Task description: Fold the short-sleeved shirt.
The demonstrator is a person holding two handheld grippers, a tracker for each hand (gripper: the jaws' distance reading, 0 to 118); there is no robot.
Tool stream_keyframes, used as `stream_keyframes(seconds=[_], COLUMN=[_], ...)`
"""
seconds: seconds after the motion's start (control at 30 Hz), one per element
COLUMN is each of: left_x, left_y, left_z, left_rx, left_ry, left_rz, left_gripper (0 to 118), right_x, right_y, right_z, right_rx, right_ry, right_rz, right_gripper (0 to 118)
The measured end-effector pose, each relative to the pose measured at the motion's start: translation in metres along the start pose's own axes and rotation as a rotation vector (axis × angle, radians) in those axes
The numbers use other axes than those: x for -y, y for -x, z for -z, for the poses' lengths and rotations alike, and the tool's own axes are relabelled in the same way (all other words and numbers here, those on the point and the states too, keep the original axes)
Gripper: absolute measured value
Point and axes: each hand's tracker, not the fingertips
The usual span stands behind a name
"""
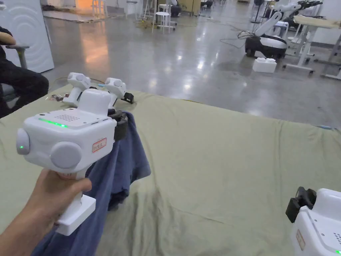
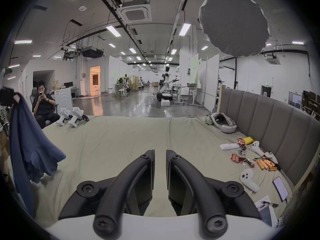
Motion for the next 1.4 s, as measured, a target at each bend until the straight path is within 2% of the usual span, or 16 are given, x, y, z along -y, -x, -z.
stream_keyframes(seconds=[0.17,0.3,0.53,0.7,0.73,0.77,0.8,0.87,0.93,1.07,1.27,1.4], left_x=[-0.027,-0.016,0.073,0.139,0.147,0.154,0.159,0.165,0.164,0.147,0.111,0.098], left_y=[-0.084,-0.160,-0.269,-0.307,-0.310,-0.311,-0.312,-0.309,-0.298,-0.267,-0.200,-0.162], left_z=[0.017,0.040,0.074,0.072,0.069,0.067,0.065,0.062,0.059,0.048,0.027,0.017], left_rx=[0.177,0.310,0.492,0.563,0.564,0.565,0.565,0.561,0.574,0.486,0.271,0.112], left_ry=[-0.049,-0.021,0.174,0.300,0.304,0.309,0.315,0.330,0.333,0.237,0.019,-0.032], left_rz=[0.072,0.096,0.096,0.099,0.099,0.101,0.102,0.092,0.071,0.047,-0.033,0.001], left_gripper=[8,8,8,8,9,14,27,70,69,69,69,67], right_x=[-0.004,-0.004,0.008,0.024,0.027,0.030,0.032,0.035,0.036,0.028,0.003,-0.010], right_y=[-0.036,-0.065,-0.103,-0.117,-0.118,-0.118,-0.118,-0.117,-0.114,-0.102,-0.076,-0.056], right_z=[-0.010,-0.019,-0.031,-0.032,-0.031,-0.031,-0.030,-0.027,-0.026,-0.025,-0.024,-0.024], right_rx=[0.050,0.092,0.168,0.185,0.186,0.184,0.181,0.175,0.161,0.125,0.058,0.015], right_ry=[-0.022,-0.032,-0.013,0.035,0.045,0.054,0.065,0.082,0.091,0.073,0.001,-0.038], right_rz=[0.033,0.052,0.064,0.060,0.059,0.059,0.059,0.058,0.056,0.038,0.040,0.034], right_gripper=[17,17,17,17,17,17,17,17,17,17,17,17])
